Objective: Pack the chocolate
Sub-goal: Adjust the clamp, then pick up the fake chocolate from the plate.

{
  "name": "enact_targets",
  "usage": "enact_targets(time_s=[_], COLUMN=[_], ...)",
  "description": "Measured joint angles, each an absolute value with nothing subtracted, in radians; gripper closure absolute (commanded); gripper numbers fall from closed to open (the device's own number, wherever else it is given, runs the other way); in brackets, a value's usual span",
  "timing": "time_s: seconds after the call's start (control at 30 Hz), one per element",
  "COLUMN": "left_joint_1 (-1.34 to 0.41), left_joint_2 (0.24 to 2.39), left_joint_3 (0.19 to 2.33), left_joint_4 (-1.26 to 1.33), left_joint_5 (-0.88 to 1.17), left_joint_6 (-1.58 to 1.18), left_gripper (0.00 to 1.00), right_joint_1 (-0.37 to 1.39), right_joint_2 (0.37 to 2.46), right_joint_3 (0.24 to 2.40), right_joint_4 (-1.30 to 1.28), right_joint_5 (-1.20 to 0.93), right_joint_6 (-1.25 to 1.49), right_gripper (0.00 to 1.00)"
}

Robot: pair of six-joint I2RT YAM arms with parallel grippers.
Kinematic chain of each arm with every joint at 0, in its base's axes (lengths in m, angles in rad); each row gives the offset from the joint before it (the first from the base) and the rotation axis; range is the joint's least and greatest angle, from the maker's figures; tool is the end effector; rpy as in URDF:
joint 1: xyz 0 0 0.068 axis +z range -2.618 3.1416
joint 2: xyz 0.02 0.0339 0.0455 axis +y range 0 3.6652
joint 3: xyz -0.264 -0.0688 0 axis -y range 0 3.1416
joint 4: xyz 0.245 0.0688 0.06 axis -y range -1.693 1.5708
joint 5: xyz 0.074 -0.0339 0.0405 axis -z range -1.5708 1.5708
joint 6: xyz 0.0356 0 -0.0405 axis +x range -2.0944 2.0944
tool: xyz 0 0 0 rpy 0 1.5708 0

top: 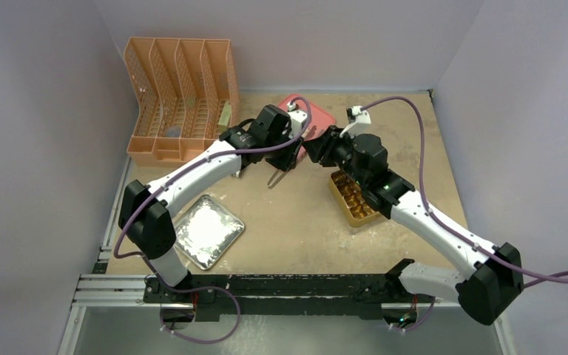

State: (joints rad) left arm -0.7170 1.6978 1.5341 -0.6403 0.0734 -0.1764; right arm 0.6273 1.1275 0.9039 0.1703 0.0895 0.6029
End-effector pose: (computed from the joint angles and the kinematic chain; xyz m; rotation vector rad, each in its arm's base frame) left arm 0.2854 -0.2523 0.3158 0.6844 2.3350 -0.5045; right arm 0.2191 0.1549 0.3503 0.0513 1.6953 0.8651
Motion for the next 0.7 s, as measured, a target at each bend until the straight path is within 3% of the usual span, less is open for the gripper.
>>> enact_targets(time_s=[0.57,0.7], left_joint_1=[-0.721,-0.721], left_joint_2=[1.601,1.602], left_joint_3=[1.49,1.49], left_joint_4=[-0.547,-0.546], left_joint_5=[0.145,0.107], left_joint_6=[-0.165,-0.177], left_gripper=[0.7,0.7], right_joint_1=[0.627,0.625], right_joint_2=[1.289,1.282], right_joint_3=[0.92,0.92], right_joint_4=[0.227,0.221], right_joint_5=[0.113,0.122], right_joint_6=[0.612,0.609], right_gripper=[0.62,0.51])
